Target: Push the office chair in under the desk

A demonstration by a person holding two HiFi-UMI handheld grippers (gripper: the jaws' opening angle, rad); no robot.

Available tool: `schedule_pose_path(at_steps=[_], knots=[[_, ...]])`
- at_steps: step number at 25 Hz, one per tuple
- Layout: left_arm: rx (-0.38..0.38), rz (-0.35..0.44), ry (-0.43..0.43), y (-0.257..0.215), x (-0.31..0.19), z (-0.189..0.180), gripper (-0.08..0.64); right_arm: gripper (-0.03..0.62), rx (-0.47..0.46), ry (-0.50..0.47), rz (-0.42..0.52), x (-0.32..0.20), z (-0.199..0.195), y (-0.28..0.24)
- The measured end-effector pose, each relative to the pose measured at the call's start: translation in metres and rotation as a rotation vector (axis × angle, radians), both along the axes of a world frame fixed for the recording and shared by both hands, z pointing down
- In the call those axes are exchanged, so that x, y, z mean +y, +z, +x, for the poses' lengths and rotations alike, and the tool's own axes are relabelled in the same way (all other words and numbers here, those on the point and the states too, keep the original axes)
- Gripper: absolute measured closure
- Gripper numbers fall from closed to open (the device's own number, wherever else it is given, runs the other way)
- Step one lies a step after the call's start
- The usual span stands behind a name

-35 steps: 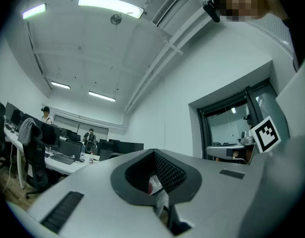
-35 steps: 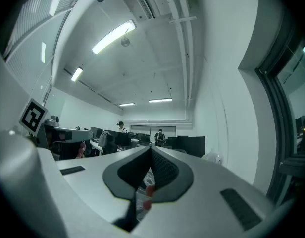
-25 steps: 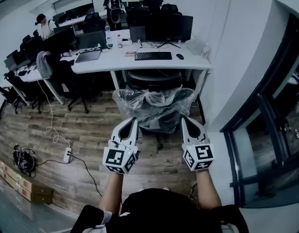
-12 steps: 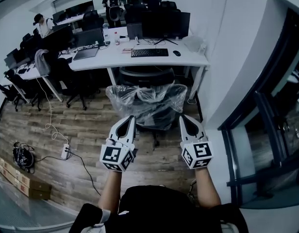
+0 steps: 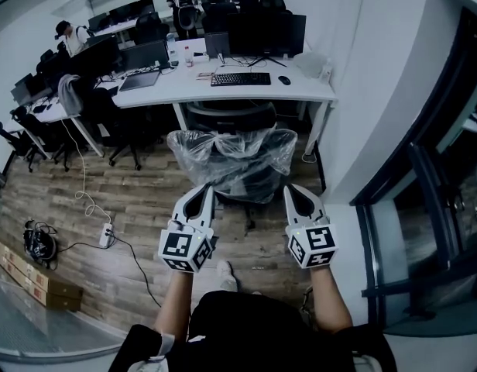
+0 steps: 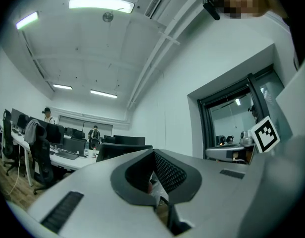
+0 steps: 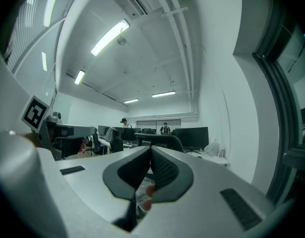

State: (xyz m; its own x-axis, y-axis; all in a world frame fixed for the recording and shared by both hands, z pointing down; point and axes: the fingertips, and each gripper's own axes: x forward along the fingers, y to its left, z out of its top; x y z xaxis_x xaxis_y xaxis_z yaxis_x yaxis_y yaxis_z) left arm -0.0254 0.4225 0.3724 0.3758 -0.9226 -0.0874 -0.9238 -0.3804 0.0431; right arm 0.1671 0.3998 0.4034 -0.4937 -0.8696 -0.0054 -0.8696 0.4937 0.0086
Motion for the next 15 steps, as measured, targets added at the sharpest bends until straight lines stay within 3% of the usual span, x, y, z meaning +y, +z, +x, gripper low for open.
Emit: schedule_pose_path(at_steps=[15], knots=[[0.000,-0.026,-0.022,0.020,-0.053,-0.022,0.548,0.569,0.038,-0.009,-0.008,-0.054,-0.024,0.017]])
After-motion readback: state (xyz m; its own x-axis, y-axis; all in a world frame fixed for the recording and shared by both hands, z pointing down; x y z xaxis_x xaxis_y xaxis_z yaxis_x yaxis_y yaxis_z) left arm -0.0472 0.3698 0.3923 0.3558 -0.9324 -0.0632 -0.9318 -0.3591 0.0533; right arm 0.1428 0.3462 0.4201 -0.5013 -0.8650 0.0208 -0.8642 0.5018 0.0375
